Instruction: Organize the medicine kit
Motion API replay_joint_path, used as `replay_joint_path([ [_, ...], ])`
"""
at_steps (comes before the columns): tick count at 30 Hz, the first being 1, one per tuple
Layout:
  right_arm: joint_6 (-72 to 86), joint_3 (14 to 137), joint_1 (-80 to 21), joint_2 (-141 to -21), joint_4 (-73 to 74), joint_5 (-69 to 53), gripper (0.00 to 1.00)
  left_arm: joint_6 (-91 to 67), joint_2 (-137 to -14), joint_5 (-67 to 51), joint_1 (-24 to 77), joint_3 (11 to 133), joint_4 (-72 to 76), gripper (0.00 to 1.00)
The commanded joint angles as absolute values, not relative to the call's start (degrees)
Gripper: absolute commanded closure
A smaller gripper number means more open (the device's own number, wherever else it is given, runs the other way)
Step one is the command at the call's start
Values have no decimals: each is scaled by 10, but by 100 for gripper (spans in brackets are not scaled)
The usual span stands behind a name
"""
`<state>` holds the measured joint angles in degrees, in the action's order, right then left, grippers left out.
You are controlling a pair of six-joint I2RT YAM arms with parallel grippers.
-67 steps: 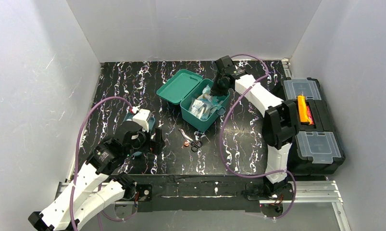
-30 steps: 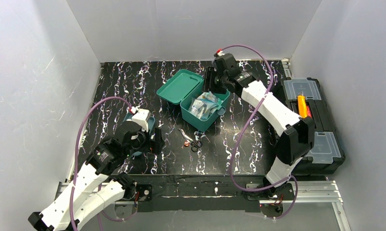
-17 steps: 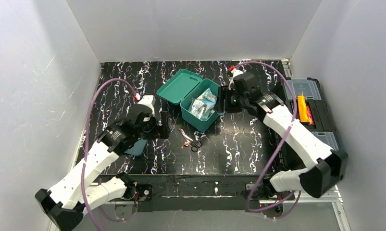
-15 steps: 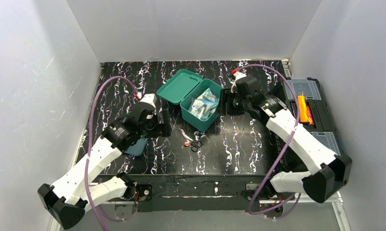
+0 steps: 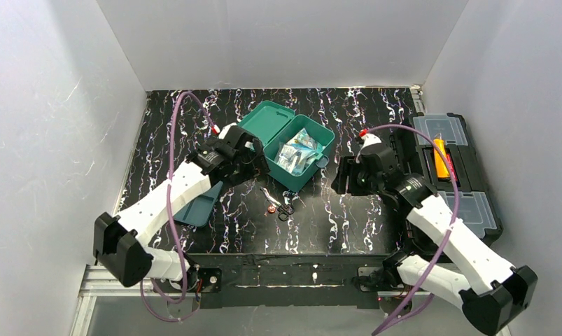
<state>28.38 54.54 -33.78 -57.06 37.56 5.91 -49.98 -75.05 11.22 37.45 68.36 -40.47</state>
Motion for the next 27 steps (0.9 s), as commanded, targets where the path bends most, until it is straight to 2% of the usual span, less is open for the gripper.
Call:
replay_joint_path([
  [1,298,518,-338,-516,377,73,32,-598,-784,130,373,715,-404,9],
  [11,318,479,-339,-438,408,68,32,-713,-892,129,376,788,-420,11],
  [21,328,464,-338,-381,445,72,32,-758,-974,131,387,848,-429,15],
  [27,331,465,-339,-365,458,70,32,-754,-1007,123,389,858,-422,29],
])
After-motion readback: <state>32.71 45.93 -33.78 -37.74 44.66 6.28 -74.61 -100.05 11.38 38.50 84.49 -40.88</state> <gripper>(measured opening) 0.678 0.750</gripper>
